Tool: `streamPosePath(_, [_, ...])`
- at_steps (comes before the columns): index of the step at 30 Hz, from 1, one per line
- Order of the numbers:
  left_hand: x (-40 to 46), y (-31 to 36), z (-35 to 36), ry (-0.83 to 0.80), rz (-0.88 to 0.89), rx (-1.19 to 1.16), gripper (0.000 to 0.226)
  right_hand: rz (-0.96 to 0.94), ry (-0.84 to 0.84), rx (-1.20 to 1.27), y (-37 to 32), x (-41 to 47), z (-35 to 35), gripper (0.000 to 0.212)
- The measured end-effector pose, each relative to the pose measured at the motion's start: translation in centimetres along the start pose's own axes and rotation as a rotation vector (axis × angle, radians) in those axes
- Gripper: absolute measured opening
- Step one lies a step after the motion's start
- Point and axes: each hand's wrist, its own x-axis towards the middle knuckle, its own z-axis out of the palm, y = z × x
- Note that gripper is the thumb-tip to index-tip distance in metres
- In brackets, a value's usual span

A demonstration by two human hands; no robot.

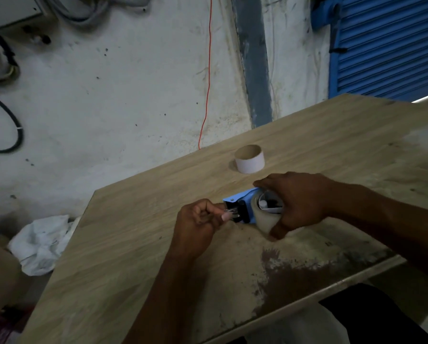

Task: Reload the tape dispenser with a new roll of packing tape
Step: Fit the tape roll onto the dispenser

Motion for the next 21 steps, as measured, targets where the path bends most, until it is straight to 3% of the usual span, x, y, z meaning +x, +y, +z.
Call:
streamPosePath(10, [-1.3,0.2,-2.9,-0.032,-0.111,-0.081,0.013,-0.046,-0.162,0.097,1.4,-0.5,-1.3,0.133])
streamPosePath(13, [-1.0,0.8,-3.1,-0.046,-0.153,-0.13,0.032,-0.023,-0.205,0.02,0.4,-0.5,-0.9,0.144])
streamPosePath(15, [-0.9,0.8,-3.6,-0.089,-0.14,-0.118,0.036,-0.022,-0.15,0.045,-0.2,-0.6,-0.2,0.149])
streamPosePath(21, [-1.8,0.8,-5.8,-0.24,-0.166,-0.182,0.02,-0.03,0.012,0.15,0.0,-0.9,0.9,0.14])
